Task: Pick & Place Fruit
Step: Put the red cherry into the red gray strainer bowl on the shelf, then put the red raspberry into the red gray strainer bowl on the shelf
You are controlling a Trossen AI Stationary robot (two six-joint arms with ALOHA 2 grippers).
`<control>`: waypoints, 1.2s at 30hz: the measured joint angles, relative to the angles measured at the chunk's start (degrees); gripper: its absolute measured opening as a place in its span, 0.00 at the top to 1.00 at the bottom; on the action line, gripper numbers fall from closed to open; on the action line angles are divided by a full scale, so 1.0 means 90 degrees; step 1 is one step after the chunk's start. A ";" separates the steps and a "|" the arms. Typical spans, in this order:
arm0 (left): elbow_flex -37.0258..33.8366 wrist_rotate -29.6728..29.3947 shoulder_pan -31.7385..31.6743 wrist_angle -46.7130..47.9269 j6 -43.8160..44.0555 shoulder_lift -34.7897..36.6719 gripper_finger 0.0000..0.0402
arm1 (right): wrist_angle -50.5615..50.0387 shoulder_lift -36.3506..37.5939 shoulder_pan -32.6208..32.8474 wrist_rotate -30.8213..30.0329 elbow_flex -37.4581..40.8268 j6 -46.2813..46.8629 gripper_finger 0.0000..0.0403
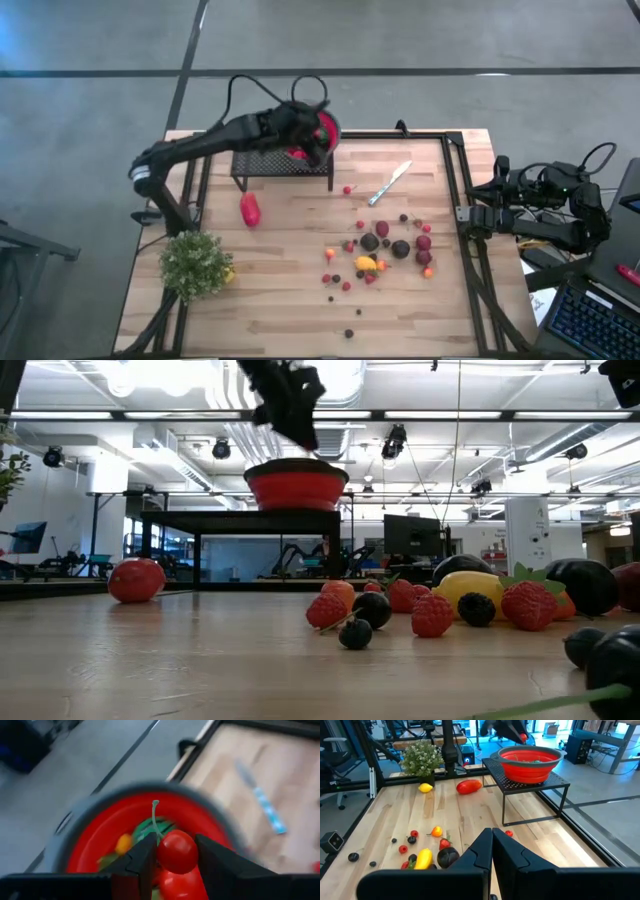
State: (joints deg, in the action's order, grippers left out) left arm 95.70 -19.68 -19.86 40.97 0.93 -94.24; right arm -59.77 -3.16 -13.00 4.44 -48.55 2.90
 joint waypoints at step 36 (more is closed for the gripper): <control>0.0024 0.1719 -0.0285 0.0126 -0.0280 0.0273 0.42 | -0.0001 0.0001 -0.0001 -0.0001 0.0001 0.0006 0.98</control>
State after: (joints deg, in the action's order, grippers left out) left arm 95.92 -4.21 -22.43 42.11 -1.59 -91.78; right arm -59.78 -3.15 -13.02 4.43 -48.54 2.95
